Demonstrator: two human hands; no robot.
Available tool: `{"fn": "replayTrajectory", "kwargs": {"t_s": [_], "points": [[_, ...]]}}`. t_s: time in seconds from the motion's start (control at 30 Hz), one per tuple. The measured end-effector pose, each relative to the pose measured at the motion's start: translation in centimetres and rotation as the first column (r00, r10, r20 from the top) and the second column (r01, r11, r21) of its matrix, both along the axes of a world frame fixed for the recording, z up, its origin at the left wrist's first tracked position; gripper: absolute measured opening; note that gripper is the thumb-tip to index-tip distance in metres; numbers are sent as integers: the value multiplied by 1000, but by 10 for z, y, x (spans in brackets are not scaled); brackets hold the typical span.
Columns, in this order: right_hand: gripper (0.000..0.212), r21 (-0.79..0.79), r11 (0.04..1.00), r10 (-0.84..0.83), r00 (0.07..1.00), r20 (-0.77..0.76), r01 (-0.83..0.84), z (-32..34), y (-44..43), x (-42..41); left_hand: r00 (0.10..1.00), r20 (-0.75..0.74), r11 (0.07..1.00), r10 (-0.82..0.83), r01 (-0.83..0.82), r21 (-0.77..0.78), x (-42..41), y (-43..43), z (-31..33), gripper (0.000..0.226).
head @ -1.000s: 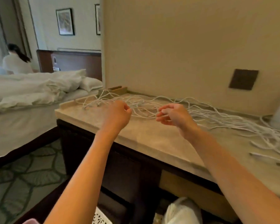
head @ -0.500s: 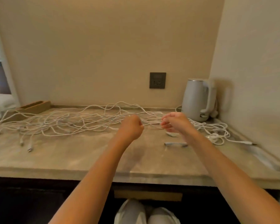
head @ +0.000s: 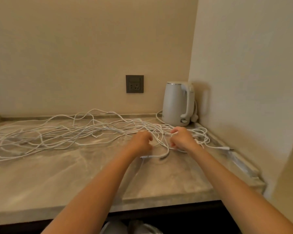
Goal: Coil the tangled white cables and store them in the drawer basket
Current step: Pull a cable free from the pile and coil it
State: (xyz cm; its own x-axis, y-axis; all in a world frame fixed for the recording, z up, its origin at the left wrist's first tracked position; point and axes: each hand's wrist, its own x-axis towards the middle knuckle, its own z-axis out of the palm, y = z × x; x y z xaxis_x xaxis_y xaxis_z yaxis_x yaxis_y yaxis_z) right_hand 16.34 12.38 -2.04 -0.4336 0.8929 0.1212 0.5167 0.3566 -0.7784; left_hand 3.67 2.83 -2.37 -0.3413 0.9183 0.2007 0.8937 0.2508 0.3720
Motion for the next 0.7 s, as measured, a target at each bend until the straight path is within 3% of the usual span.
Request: {"fn": "replayTrajectory", "kwargs": {"t_s": [0.17, 0.3, 0.43, 0.57, 0.63, 0.7], "points": [[21, -94, 996, -1, 996, -94, -8, -2, 21, -8, 999, -31, 999, -36, 35, -20, 1, 12, 0, 8], [24, -125, 992, -18, 972, -235, -12, 4, 28, -18, 997, 72, 987, -2, -10, 163, -7, 22, 5, 15], [36, -209, 968, 80, 959, -270, -140, 19, 29, -33, 992, 88, 947, -86, 54, 317, -13, 26, 14, 12], [19, -223, 938, 158, 900, -406, -265, 30, 37, -49, 971, 117, 930, -209, 160, 332, -22, 29, 22, 14], [22, -251, 913, 155, 842, -517, -322, 35, 41, -56, 971, 140, 907, -195, 124, 402, -31, 34, 25, 19], [20, -263, 892, 172, 815, -553, -367, 41, 43, -58, 972, 211, 857, -108, -16, 515, -40, 37, 31, 19]]}}
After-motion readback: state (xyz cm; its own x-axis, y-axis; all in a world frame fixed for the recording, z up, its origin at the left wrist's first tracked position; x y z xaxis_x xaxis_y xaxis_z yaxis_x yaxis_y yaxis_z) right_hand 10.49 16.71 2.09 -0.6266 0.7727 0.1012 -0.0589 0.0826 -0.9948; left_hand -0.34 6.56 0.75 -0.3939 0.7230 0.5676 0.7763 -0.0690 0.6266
